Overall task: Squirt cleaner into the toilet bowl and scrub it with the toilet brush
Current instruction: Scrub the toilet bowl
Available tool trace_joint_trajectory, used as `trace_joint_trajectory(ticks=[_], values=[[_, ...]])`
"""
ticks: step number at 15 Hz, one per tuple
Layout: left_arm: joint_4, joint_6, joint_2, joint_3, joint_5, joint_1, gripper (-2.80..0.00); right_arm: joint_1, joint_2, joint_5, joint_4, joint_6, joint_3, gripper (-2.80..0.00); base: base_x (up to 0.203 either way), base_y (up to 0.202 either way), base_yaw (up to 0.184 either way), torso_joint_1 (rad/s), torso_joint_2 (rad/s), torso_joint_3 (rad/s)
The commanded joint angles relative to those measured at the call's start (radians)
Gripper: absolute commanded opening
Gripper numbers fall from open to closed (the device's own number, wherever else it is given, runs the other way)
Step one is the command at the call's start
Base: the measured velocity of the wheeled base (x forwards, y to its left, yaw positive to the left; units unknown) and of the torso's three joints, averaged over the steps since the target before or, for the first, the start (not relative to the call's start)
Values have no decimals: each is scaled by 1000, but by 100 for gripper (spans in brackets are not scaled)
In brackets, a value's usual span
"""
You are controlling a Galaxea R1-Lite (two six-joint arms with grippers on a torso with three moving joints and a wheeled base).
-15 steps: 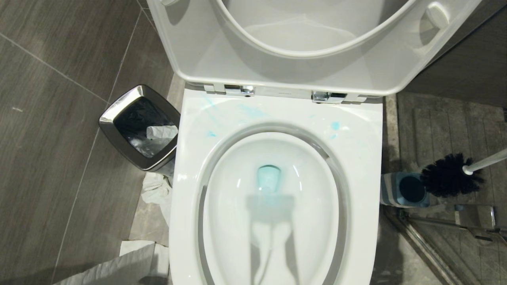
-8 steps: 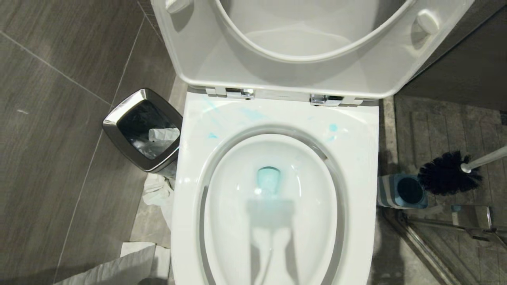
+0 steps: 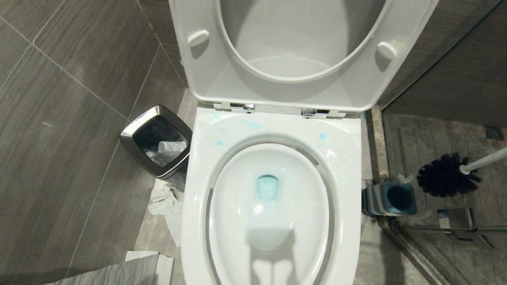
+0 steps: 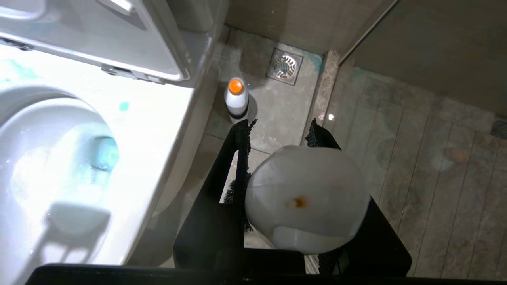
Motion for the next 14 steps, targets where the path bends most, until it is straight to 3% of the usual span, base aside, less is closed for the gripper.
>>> trace_joint_trajectory(ticks=[1,9,14], values=[[-1,0,0,1,0,0,-280,0,0,3,2,-2,-6,-280,0,0,0,2,2,211],[-1,0,0,2,0,0,-280,39,38,3,51,0,-88,-280,0,0,0,3,4,202],[-1,2,0,2,0,0,-280,155,103,-31,71,1,-152,-280,0,0,0,-1,3,205]])
